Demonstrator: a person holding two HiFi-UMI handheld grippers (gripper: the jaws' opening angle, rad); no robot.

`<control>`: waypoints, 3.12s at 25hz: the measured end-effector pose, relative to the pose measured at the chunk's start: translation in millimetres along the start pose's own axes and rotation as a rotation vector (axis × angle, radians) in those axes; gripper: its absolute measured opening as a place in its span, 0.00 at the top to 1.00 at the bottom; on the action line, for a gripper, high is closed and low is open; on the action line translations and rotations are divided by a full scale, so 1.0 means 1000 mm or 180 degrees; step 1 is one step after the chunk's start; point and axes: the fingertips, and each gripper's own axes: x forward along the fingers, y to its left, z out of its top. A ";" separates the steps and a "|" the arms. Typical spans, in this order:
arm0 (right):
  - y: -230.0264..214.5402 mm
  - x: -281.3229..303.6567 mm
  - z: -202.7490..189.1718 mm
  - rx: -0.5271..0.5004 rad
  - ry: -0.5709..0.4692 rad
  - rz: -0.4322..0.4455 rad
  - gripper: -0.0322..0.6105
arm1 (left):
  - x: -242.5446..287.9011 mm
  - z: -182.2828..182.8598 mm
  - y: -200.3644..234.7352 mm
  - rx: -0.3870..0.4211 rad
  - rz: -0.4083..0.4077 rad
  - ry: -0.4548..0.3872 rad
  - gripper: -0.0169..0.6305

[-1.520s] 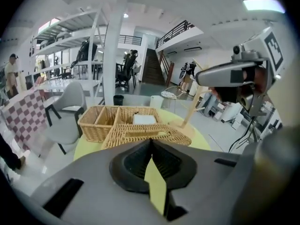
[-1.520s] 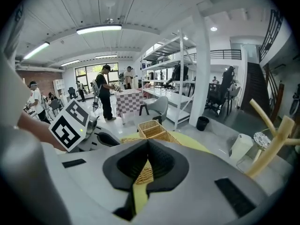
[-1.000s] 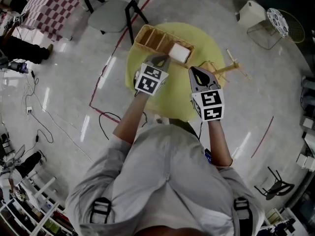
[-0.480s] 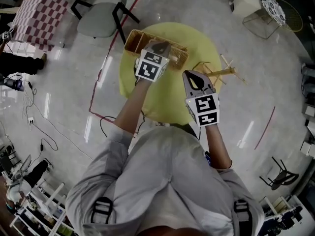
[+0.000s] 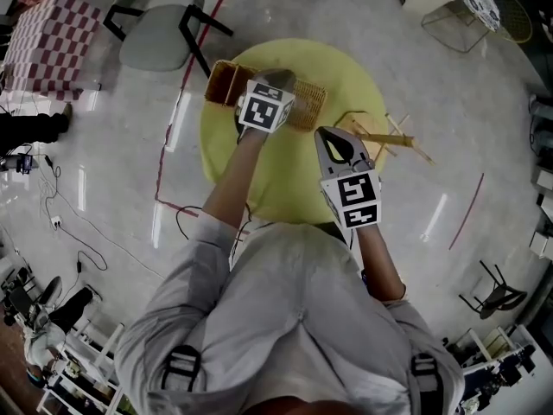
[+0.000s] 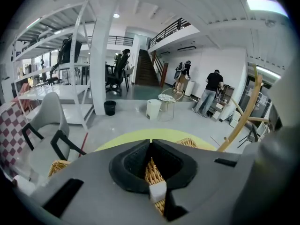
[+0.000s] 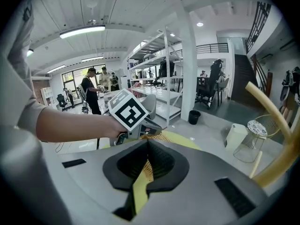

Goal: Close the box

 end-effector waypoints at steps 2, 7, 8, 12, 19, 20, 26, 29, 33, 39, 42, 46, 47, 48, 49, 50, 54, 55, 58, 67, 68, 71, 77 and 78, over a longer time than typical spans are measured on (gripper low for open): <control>-0.002 0.004 -0.002 0.0019 0.0024 0.0005 0.91 | 0.009 -0.005 0.002 -0.0009 -0.0015 0.0070 0.91; -0.009 0.012 -0.005 0.0033 0.0073 0.0007 0.91 | 0.027 -0.015 0.006 0.0089 -0.0022 0.0176 0.91; -0.010 0.014 -0.006 0.0035 0.0078 0.0005 0.91 | 0.029 -0.017 0.006 0.0108 -0.0021 0.0213 0.91; -0.015 0.016 -0.007 0.0028 0.0103 -0.0016 0.91 | 0.034 -0.024 0.005 0.0225 0.0013 0.0329 0.91; -0.017 0.011 -0.005 -0.0051 0.0097 -0.0022 0.91 | 0.030 -0.023 0.006 0.0398 0.0145 0.0308 0.75; -0.017 0.009 -0.004 -0.0064 0.0080 -0.0023 0.91 | 0.026 -0.023 0.006 0.0394 0.0149 0.0287 0.74; -0.006 -0.013 0.004 -0.0155 -0.0098 -0.0035 0.91 | -0.013 -0.030 0.000 0.0272 0.0250 0.0131 0.76; 0.003 -0.029 0.010 -0.0236 -0.0204 -0.0068 0.91 | -0.045 -0.031 -0.009 0.0279 0.0292 -0.0024 0.84; 0.016 -0.056 0.020 -0.0338 -0.0360 -0.0133 0.91 | -0.094 -0.031 -0.027 0.0307 0.0327 -0.0279 0.91; 0.037 -0.103 0.028 -0.0559 -0.0576 -0.0303 0.91 | -0.168 -0.032 -0.064 0.0434 0.0351 -0.0720 0.92; 0.052 -0.129 0.031 -0.0664 -0.0672 -0.0366 0.91 | -0.210 -0.029 -0.087 0.0513 0.0366 -0.0945 0.92; 0.073 -0.161 0.035 -0.0793 -0.0776 -0.0413 0.91 | -0.259 -0.025 -0.114 0.0712 0.0420 -0.1191 0.92; 0.079 -0.167 0.034 -0.0818 -0.0794 -0.0418 0.91 | -0.271 -0.024 -0.121 0.0764 0.0428 -0.1244 0.92; 0.083 -0.173 0.034 -0.0841 -0.0812 -0.0423 0.91 | -0.282 -0.024 -0.126 0.0806 0.0439 -0.1296 0.92; 0.088 -0.179 0.033 -0.0859 -0.0830 -0.0427 0.91 | -0.292 -0.023 -0.131 0.0837 0.0451 -0.1348 0.92; 0.092 -0.184 0.033 -0.0872 -0.0846 -0.0430 0.91 | -0.302 -0.023 -0.136 0.0860 0.0463 -0.1395 0.92; 0.111 -0.203 0.029 -0.0891 -0.0901 -0.0434 0.91 | -0.336 -0.026 -0.154 0.0909 0.0492 -0.1521 0.92; 0.116 -0.208 0.029 -0.0901 -0.0918 -0.0432 0.91 | -0.344 -0.028 -0.158 0.0911 0.0503 -0.1545 0.92; 0.130 -0.221 0.031 -0.0941 -0.0975 -0.0421 0.91 | -0.364 -0.033 -0.170 0.0908 0.0545 -0.1608 0.93; 0.160 -0.246 0.042 -0.1101 -0.1089 -0.0379 0.91 | -0.407 -0.035 -0.194 0.1056 0.0602 -0.1757 0.93; 0.163 -0.247 0.043 -0.1120 -0.1086 -0.0375 0.91 | -0.412 -0.034 -0.195 0.1071 0.0611 -0.1776 0.93; 0.168 -0.248 0.044 -0.1151 -0.1073 -0.0371 0.91 | -0.421 -0.033 -0.195 0.1085 0.0638 -0.1814 0.93; 0.168 -0.247 0.045 -0.1117 -0.1056 -0.0385 0.91 | -0.422 -0.032 -0.194 0.1087 0.0622 -0.1813 0.93; 0.168 -0.246 0.044 -0.1113 -0.1051 -0.0389 0.91 | -0.421 -0.033 -0.194 0.1080 0.0625 -0.1809 0.93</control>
